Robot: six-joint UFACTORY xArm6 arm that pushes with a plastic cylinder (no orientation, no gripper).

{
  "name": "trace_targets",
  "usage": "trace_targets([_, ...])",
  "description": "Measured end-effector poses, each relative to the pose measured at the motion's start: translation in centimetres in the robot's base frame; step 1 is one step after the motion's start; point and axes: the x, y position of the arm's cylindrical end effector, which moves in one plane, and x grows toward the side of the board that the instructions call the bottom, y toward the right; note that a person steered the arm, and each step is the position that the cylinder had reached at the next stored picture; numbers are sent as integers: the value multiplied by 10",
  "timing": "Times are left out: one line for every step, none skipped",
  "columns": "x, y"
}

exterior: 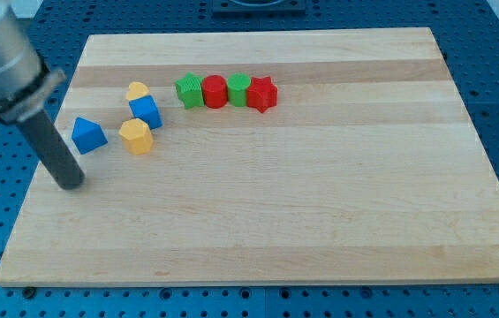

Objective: Push the hexagon into the triangle

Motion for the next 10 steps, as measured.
trace_targets([15, 52])
trace_targets([-5, 114])
trace_targets([-63, 150])
trace_targets([-67, 144])
trace_targets([-92, 116])
trace_targets([-92, 94])
trace_targets([-92, 75])
trace_targets([-92, 55])
trace_targets([-92, 39])
trace_targets([-92, 35])
